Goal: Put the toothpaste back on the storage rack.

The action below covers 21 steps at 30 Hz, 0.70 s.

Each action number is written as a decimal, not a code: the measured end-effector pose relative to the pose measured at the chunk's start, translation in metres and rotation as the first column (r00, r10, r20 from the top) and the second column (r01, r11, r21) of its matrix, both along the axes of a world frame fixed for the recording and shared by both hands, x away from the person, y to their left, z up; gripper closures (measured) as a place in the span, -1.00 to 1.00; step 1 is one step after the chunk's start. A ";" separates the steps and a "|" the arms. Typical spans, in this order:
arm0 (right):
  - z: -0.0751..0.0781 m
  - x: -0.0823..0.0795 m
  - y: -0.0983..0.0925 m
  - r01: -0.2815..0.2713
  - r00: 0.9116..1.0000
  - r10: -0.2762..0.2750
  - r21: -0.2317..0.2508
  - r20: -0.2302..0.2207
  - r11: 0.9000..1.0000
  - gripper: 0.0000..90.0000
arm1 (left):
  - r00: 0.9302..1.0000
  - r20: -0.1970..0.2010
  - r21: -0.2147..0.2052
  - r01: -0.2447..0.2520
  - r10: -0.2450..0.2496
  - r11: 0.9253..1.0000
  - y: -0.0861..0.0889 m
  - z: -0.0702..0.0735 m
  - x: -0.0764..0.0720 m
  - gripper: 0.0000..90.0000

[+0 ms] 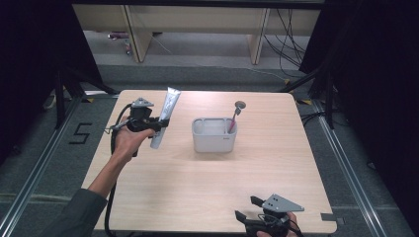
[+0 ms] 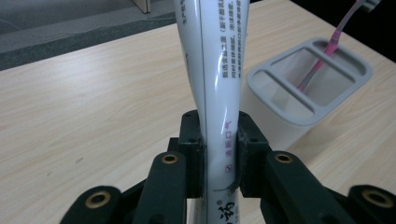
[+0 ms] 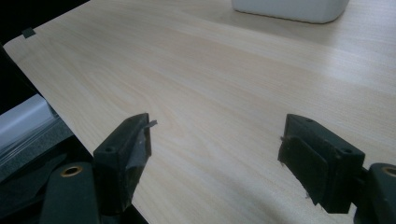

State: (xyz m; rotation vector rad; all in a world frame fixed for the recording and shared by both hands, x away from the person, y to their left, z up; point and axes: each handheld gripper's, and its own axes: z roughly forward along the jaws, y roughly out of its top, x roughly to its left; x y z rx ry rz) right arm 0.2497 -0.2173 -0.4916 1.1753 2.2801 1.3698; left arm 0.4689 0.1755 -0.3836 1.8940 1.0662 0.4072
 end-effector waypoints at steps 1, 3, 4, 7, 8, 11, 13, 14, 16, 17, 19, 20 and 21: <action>0.000 0.000 0.000 0.000 1.000 0.000 0.002 -0.003 1.000 -0.44 | 1.000 0.008 0.003 0.003 -0.003 1.000 -0.001 0.002 0.000 0.68; 0.000 0.000 0.000 -0.012 1.000 0.012 -0.002 0.008 1.000 -0.44 | 1.000 0.013 -0.021 -0.001 0.001 1.000 -0.007 0.005 0.000 0.68; 0.000 -0.001 0.001 -0.001 1.000 0.001 0.006 -0.014 1.000 -0.44 | 1.000 0.023 -0.022 -0.011 0.011 1.000 -0.009 0.006 0.000 0.68; 0.000 0.001 0.001 -0.010 1.000 0.010 -0.002 0.011 1.000 -0.44 | 0.999 0.039 -0.025 -0.005 0.006 1.000 -0.016 0.010 0.000 0.68; 0.000 0.001 0.001 -0.013 1.000 0.013 0.000 0.005 1.000 -0.44 | 0.999 0.046 -0.008 0.004 -0.004 1.000 -0.019 0.011 0.001 0.68; 0.000 0.000 0.001 -0.010 1.000 0.010 -0.010 0.002 1.000 -0.44 | 0.998 0.059 -0.018 0.009 -0.008 1.000 -0.030 0.016 0.001 0.68; 0.001 0.000 0.000 -0.009 1.000 0.009 -0.019 0.010 1.000 -0.44 | 0.998 0.069 -0.022 0.015 -0.013 1.000 -0.035 0.018 0.001 0.68; 0.000 0.000 0.001 -0.011 1.000 0.011 -0.011 0.007 1.000 -0.44 | 0.997 0.076 -0.030 0.015 -0.013 0.999 -0.038 0.020 0.002 0.68; 0.000 0.001 0.001 -0.011 1.000 0.011 -0.011 0.007 1.000 -0.44 | 0.997 0.079 -0.038 0.021 -0.017 0.999 -0.044 0.023 0.002 0.68; 0.000 0.000 0.001 -0.009 1.000 0.009 -0.011 0.005 1.000 -0.44 | 0.996 0.083 -0.040 0.019 -0.015 0.999 -0.047 0.024 0.003 0.68; 0.000 0.000 0.001 -0.010 1.000 0.010 -0.011 0.004 1.000 -0.44 | 0.995 0.097 -0.041 0.019 -0.015 0.999 -0.052 0.027 0.003 0.68; 0.001 0.000 0.001 -0.012 1.000 0.012 -0.016 0.008 1.000 -0.44 | 0.995 0.094 -0.045 0.024 -0.020 0.999 -0.054 0.028 0.004 0.68; 0.000 0.000 0.001 -0.012 1.000 0.012 -0.016 0.010 1.000 -0.44 | 0.996 0.090 -0.053 0.026 -0.021 0.998 -0.057 0.029 0.004 0.68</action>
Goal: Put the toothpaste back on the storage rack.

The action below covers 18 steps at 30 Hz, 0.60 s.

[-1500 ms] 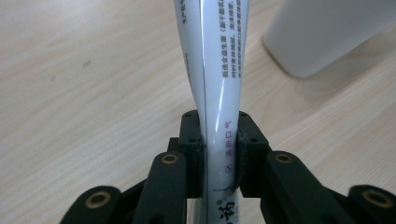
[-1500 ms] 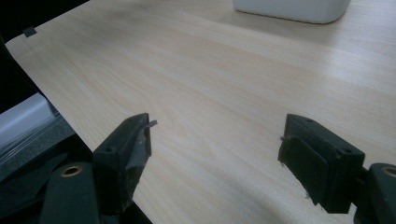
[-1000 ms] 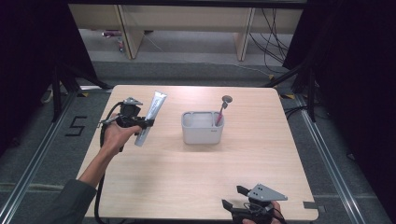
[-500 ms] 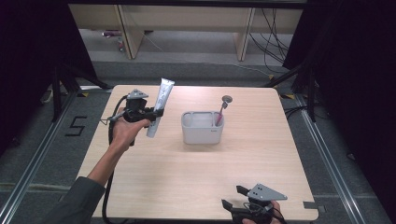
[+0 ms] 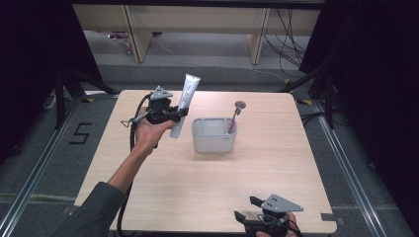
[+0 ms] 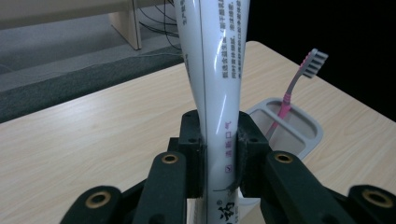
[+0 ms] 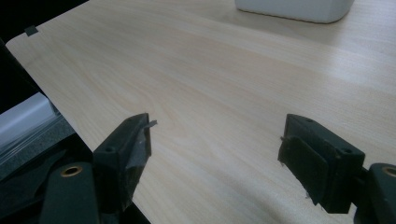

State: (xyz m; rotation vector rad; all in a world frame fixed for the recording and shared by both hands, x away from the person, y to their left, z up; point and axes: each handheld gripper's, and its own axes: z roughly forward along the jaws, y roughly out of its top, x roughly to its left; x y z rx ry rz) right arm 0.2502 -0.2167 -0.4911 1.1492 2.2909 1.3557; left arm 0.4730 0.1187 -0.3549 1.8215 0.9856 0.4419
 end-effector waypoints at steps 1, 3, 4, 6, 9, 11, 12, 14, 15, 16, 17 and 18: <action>0.000 0.000 0.000 0.000 1.000 0.000 0.000 -0.001 1.000 -0.44 | 1.000 0.007 -0.005 -0.003 0.003 1.000 -0.003 0.000 0.000 0.68; 0.000 0.000 0.000 -0.001 1.000 0.001 0.005 -0.001 1.000 -0.44 | 1.000 0.002 0.000 0.002 -0.002 1.000 -0.007 0.001 0.002 0.68; 0.000 0.000 0.000 -0.001 1.000 0.001 0.005 -0.001 1.000 -0.44 | 1.000 0.007 0.003 0.002 -0.002 1.000 -0.009 0.000 0.002 0.68; 0.000 0.000 0.000 -0.003 1.000 0.003 0.005 -0.001 1.000 -0.45 | 1.000 0.008 0.011 0.008 -0.008 1.000 -0.014 0.000 0.004 0.68; 0.000 0.000 0.000 -0.003 1.000 0.003 0.005 -0.002 1.000 -0.45 | 1.000 0.011 -0.001 0.003 -0.003 1.000 -0.021 0.000 0.005 0.68; 0.000 0.000 0.000 -0.003 1.000 0.003 0.006 -0.001 1.000 -0.44 | 1.000 0.017 -0.010 0.006 -0.006 1.000 -0.025 0.000 0.007 0.68; 0.000 0.000 0.000 0.000 1.000 0.000 0.006 -0.003 1.000 -0.44 | 1.000 0.018 -0.008 0.003 -0.003 1.000 -0.028 0.000 0.008 0.68; 0.000 0.000 0.000 0.000 1.000 0.000 0.008 -0.005 1.000 -0.44 | 1.000 0.021 0.002 0.003 -0.003 1.000 -0.033 0.000 0.011 0.68; 0.000 0.000 0.000 -0.002 1.000 0.002 0.008 -0.002 1.000 -0.45 | 1.000 0.027 0.001 -0.002 0.002 1.000 -0.035 0.000 0.012 0.68; 0.000 0.000 0.000 -0.003 1.000 0.003 0.008 -0.002 1.000 -0.45 | 1.000 0.026 0.006 -0.003 0.002 1.000 -0.036 0.000 0.014 0.68; 0.000 0.000 0.000 -0.002 1.000 0.002 0.002 -0.003 1.000 -0.44 | 1.000 0.029 -0.005 -0.005 0.005 1.000 -0.038 -0.001 0.015 0.68; 0.000 0.000 0.000 -0.003 1.000 0.003 0.009 -0.001 1.000 -0.45 | 0.999 0.029 -0.006 -0.012 0.012 1.000 -0.040 -0.001 0.015 0.68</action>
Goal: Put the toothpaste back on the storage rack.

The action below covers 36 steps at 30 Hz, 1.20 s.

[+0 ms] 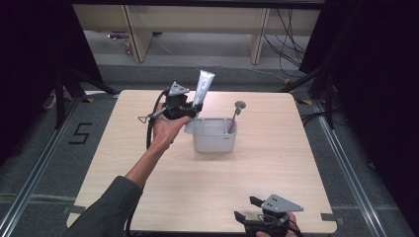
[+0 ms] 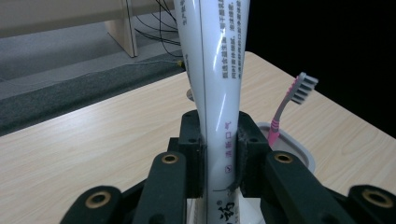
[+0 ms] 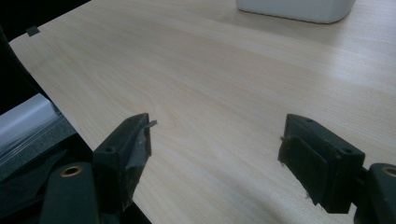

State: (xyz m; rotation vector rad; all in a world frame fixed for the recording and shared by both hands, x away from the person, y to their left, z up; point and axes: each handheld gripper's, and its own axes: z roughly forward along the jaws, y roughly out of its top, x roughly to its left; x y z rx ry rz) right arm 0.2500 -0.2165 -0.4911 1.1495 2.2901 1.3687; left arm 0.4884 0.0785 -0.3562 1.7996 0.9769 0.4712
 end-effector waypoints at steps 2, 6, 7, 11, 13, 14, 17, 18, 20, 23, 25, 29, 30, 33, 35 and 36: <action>0.000 0.000 0.000 0.002 1.000 -0.002 0.004 -0.003 1.000 -0.44 | 1.000 0.000 0.009 0.008 -0.008 1.000 -0.003 -0.002 0.002 0.68; 0.000 0.000 0.000 -0.003 1.000 0.003 0.000 0.000 1.000 -0.45 | 1.000 0.003 -0.018 0.002 -0.002 1.000 -0.011 -0.006 0.006 0.68; 0.000 0.000 0.000 -0.004 1.000 0.004 0.000 0.001 1.000 -0.44 | 1.000 0.001 -0.012 0.004 -0.004 1.000 -0.012 -0.006 0.006 0.68; 0.000 0.000 0.000 -0.005 1.000 0.005 0.001 -0.001 1.000 -0.45 | 1.000 0.006 -0.018 0.007 -0.007 1.000 -0.019 -0.007 0.008 0.68; 0.000 0.000 0.000 -0.006 1.000 0.006 0.006 0.000 1.000 -0.45 | 1.000 0.017 -0.009 0.010 -0.010 1.000 -0.024 -0.007 0.008 0.68; 0.000 0.000 0.001 -0.006 1.000 0.006 0.007 0.000 1.000 -0.45 | 1.000 0.013 -0.016 0.014 -0.014 1.000 -0.025 -0.008 0.008 0.68; 0.000 0.000 0.001 -0.006 1.000 0.006 0.003 0.000 1.000 -0.45 | 1.000 0.018 -0.023 0.022 -0.021 1.000 -0.031 -0.008 0.008 0.68; 0.000 0.000 0.001 -0.008 1.000 0.008 0.000 0.004 1.000 -0.45 | 1.000 0.016 -0.024 0.027 -0.026 0.999 -0.034 -0.009 0.009 0.68; -0.001 0.000 0.003 -0.023 1.000 0.023 0.026 -0.008 0.999 -0.45 | 0.999 0.025 -0.019 0.026 -0.025 0.999 -0.039 -0.010 0.009 0.68; 0.000 0.000 0.001 -0.009 1.000 0.009 0.001 0.005 1.000 -0.45 | 0.999 0.022 -0.033 0.035 -0.035 0.999 -0.045 -0.012 0.011 0.68; 0.000 0.000 0.001 -0.009 1.000 0.009 0.003 0.003 1.000 -0.45 | 0.999 0.018 -0.024 0.038 -0.037 0.999 -0.049 -0.015 0.013 0.68; 0.000 -0.001 0.002 -0.007 1.000 0.007 0.015 -0.003 1.000 -0.45 | 0.999 0.014 -0.034 0.037 -0.036 0.999 -0.055 -0.020 0.016 0.68; -0.001 0.000 0.003 -0.018 1.000 0.018 0.033 -0.011 0.999 -0.44 | 0.999 0.011 -0.022 0.034 -0.034 0.999 -0.056 -0.021 0.017 0.68; -0.001 0.001 0.003 -0.030 1.000 0.030 0.028 0.005 0.999 -0.45 | 0.999 0.006 -0.033 0.033 -0.032 0.999 -0.060 -0.024 0.020 0.68; -0.001 0.001 0.003 -0.027 1.000 0.028 0.032 -0.003 0.999 -0.45 | 0.999 0.005 -0.028 0.035 -0.035 0.999 -0.063 -0.027 0.022 0.67; 0.000 0.000 0.002 -0.012 1.000 0.012 0.009 -0.003 1.000 -0.45 | 0.999 0.004 -0.021 0.034 -0.034 0.999 -0.064 -0.028 0.023 0.67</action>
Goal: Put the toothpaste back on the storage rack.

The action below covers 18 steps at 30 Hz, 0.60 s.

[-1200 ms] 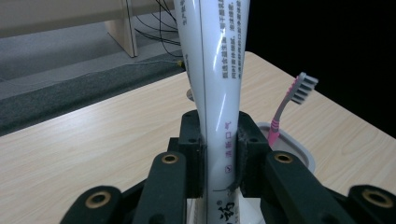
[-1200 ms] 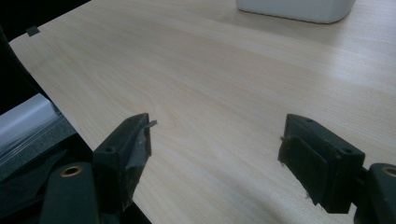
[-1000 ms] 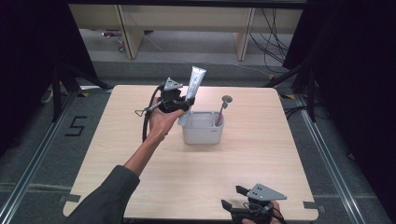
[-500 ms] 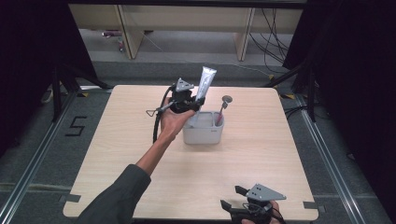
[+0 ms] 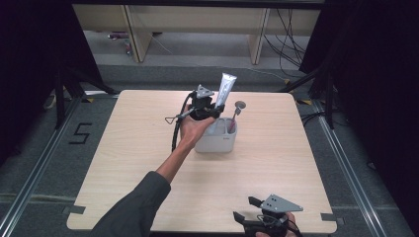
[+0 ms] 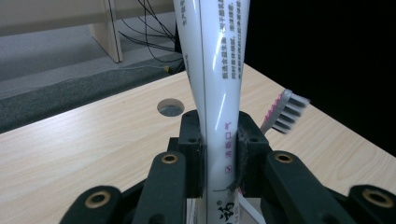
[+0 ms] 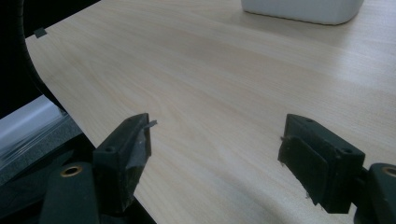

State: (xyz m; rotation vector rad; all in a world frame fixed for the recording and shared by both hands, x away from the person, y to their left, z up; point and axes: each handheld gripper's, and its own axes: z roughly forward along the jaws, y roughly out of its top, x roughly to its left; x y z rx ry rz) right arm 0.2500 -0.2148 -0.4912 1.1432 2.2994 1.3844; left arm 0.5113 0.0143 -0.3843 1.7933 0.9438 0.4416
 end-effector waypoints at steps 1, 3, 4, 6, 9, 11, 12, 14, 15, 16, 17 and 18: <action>0.000 0.000 0.000 -0.002 1.000 0.002 0.003 0.004 1.000 -0.45 | 1.000 -0.001 0.000 -0.002 0.002 1.000 -0.001 -0.002 0.000 0.68; 0.000 0.000 -0.001 -0.001 1.000 0.001 -0.003 0.013 1.000 -0.45 | 1.000 -0.008 0.006 0.000 0.000 1.000 -0.003 -0.004 0.001 0.67; 0.000 0.000 -0.001 0.001 1.000 -0.001 -0.004 0.014 1.000 -0.45 | 1.000 -0.007 0.010 0.003 -0.003 1.000 -0.003 -0.005 0.001 0.68; 0.000 -0.001 0.001 -0.006 1.000 0.007 0.021 -0.021 1.000 -0.45 | 1.000 -0.010 0.008 0.007 -0.007 1.000 -0.005 -0.006 0.002 0.67; 0.000 0.000 0.001 -0.009 1.000 0.009 0.018 -0.019 1.000 -0.45 | 1.000 -0.006 0.006 0.007 -0.007 1.000 -0.004 -0.009 0.003 0.67; 0.000 0.000 0.001 -0.015 1.000 0.015 0.009 -0.001 1.000 -0.45 | 1.000 -0.005 0.013 0.003 -0.003 1.000 -0.003 -0.011 0.002 0.67; 0.001 0.000 0.000 -0.014 1.000 0.014 0.007 -0.006 1.000 -0.45 | 1.000 -0.003 0.012 0.002 -0.002 1.000 -0.003 -0.012 0.003 0.67; 0.001 0.000 0.000 -0.012 1.000 0.012 0.000 0.015 1.000 -0.45 | 1.000 -0.006 0.020 -0.001 0.002 1.000 -0.002 -0.012 0.003 0.67; 0.001 0.000 0.000 -0.012 1.000 0.012 0.000 0.016 1.000 -0.44 | 1.000 -0.005 0.023 0.000 0.000 1.000 -0.002 -0.013 0.003 0.67; 0.001 0.000 0.000 -0.012 1.000 0.012 0.000 0.014 1.000 -0.45 | 1.000 0.001 0.019 0.003 -0.003 1.000 -0.002 -0.014 0.003 0.67; 0.001 0.000 0.000 -0.011 1.000 0.011 -0.002 0.014 1.000 -0.45 | 1.000 0.001 0.019 0.003 -0.003 1.000 -0.003 -0.014 0.003 0.67; 0.001 -0.002 0.001 0.001 1.000 -0.001 0.008 -0.011 1.000 -0.45 | 1.000 0.000 0.026 0.006 -0.006 1.000 -0.003 -0.014 0.002 0.67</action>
